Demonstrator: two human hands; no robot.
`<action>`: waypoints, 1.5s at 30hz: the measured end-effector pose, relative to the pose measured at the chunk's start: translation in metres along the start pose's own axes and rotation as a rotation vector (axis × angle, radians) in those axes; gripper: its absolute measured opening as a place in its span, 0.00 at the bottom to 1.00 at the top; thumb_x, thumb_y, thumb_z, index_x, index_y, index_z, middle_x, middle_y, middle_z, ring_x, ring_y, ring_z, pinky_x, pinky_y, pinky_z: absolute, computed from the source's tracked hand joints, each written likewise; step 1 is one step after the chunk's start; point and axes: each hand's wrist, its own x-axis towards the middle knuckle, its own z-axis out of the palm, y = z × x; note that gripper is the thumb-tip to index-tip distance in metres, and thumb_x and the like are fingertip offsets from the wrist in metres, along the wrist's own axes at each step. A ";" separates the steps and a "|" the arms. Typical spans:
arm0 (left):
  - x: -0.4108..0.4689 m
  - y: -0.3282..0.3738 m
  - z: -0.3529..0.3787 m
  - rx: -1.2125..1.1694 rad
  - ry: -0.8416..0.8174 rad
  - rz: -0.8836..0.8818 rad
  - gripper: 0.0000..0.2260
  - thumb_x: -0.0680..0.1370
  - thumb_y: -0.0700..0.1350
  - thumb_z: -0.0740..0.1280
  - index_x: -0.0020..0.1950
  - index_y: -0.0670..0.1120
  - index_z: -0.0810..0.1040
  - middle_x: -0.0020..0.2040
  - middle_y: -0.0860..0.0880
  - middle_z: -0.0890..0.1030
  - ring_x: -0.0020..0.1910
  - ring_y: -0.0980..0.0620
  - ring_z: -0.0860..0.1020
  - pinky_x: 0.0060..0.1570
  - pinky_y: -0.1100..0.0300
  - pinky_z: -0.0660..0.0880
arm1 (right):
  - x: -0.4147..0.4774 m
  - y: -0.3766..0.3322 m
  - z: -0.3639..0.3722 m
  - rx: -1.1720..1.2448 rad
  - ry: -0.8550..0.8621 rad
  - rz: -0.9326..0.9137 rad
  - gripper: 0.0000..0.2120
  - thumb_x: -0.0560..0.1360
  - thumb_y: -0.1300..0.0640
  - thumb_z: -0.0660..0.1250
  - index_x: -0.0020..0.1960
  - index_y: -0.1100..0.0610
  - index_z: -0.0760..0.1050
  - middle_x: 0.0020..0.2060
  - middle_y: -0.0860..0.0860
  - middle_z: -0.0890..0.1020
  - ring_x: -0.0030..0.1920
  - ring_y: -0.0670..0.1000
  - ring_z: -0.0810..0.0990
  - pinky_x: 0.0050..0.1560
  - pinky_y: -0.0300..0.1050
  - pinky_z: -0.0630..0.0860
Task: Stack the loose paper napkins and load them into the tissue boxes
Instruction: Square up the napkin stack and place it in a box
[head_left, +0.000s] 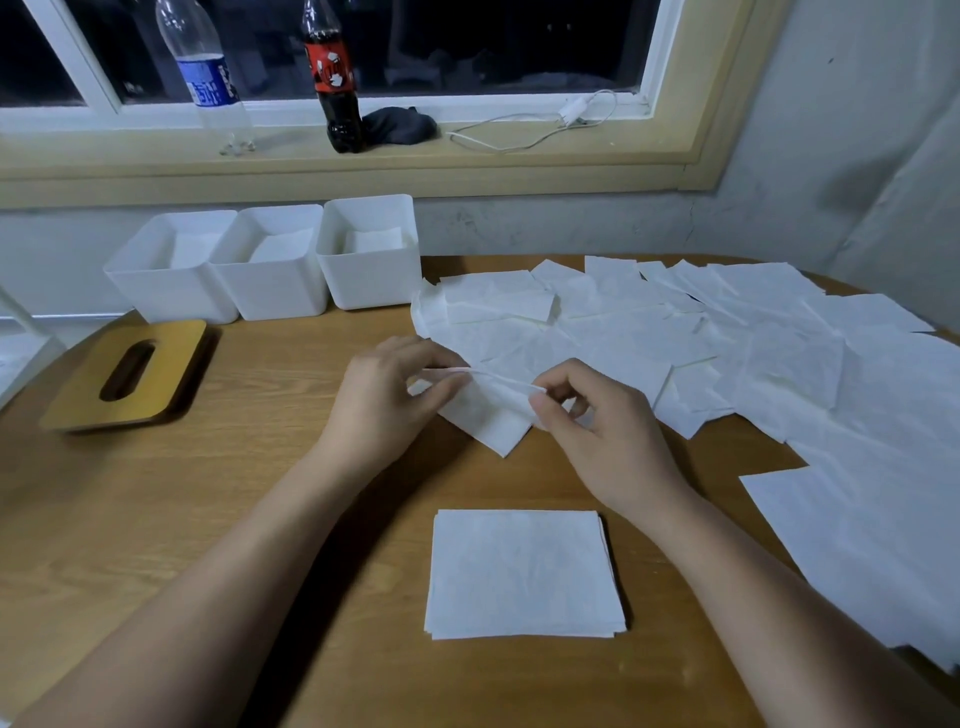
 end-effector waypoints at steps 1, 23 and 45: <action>-0.002 0.006 -0.006 -0.102 -0.001 -0.087 0.01 0.81 0.47 0.76 0.50 0.53 0.88 0.49 0.60 0.87 0.51 0.58 0.83 0.49 0.59 0.78 | -0.002 -0.003 -0.003 0.067 -0.018 0.044 0.03 0.84 0.52 0.70 0.52 0.49 0.81 0.42 0.41 0.83 0.46 0.46 0.81 0.46 0.36 0.77; -0.015 0.041 -0.037 -0.174 -0.985 -0.384 0.09 0.75 0.58 0.80 0.45 0.53 0.88 0.36 0.42 0.82 0.33 0.54 0.75 0.46 0.55 0.70 | -0.070 -0.009 -0.050 0.228 -0.423 0.507 0.02 0.81 0.59 0.73 0.52 0.56 0.81 0.33 0.57 0.85 0.27 0.57 0.78 0.29 0.44 0.71; -0.011 -0.016 -0.005 0.150 -0.328 -0.049 0.11 0.75 0.52 0.81 0.54 0.56 0.85 0.51 0.58 0.80 0.45 0.60 0.80 0.46 0.65 0.76 | -0.027 -0.013 -0.020 -0.237 -0.240 0.116 0.03 0.80 0.50 0.74 0.53 0.45 0.81 0.47 0.41 0.79 0.47 0.40 0.78 0.45 0.34 0.74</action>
